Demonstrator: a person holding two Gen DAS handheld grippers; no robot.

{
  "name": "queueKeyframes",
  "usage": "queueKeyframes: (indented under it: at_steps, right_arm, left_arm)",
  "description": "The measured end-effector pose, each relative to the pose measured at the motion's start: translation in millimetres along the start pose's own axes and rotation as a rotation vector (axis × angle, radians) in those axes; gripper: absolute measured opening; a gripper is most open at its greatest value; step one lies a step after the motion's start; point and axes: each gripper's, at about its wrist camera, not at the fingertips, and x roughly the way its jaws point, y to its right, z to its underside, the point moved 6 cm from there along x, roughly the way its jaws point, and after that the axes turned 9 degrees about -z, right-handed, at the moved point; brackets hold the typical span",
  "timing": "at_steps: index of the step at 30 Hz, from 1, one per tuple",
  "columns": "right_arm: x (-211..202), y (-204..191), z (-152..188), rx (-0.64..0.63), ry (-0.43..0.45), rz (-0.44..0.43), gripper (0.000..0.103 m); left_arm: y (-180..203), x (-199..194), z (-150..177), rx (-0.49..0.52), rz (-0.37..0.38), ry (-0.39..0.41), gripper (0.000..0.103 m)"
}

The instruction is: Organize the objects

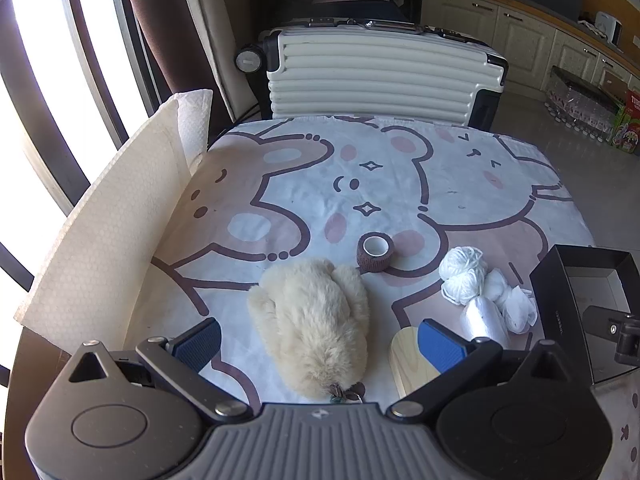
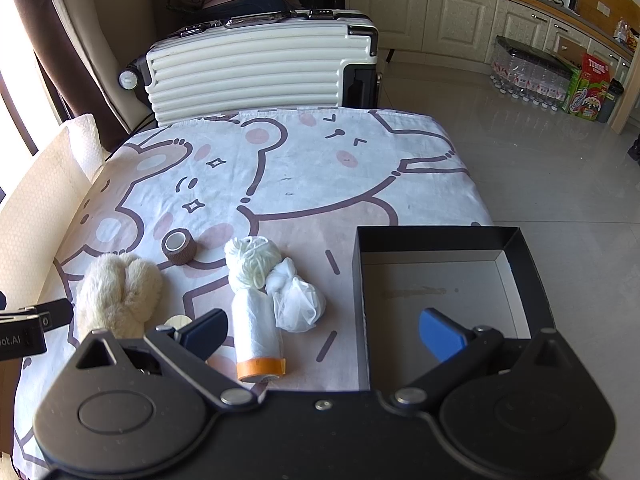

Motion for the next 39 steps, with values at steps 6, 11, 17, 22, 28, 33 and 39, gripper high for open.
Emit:
queueKeyframes:
  at_steps: [6,11,17,22,28,33,39]
  right_arm:
    - [-0.1,0.4,0.4,0.001,-0.001,0.000,0.103]
    - [2.4,0.0,-1.0,0.002,-0.003,0.001,0.103]
    - [0.8,1.4,-0.2,0.005,-0.005,0.001,0.103]
    - [0.8,1.6,0.8,0.007,-0.005,0.002,0.103]
    - [0.7,1.6,0.9,0.007,-0.005,0.003,0.103]
    - [0.8,1.5,0.2,0.009,-0.005,0.004,0.103]
    - [0.8,1.6,0.2,0.010,-0.005,0.005,0.103]
  left_arm:
    - [-0.1,-0.2,1.0,0.000,0.001,-0.002,0.103]
    - [-0.7,-0.4,0.5,0.003,-0.004,-0.005,0.103]
    - [-1.4,-1.1,-0.2,0.002,-0.009,-0.007,0.103]
    - [-1.6,-1.0,-0.4,0.003,-0.010,-0.008,0.103]
    - [-2.0,-1.1,-0.3,0.003,-0.015,-0.012,0.103]
    - [-2.3,-0.7,-0.3,0.003,-0.010,-0.015,0.103]
    - [-2.1,-0.4,-0.8,-0.001,-0.008,-0.017,0.103]
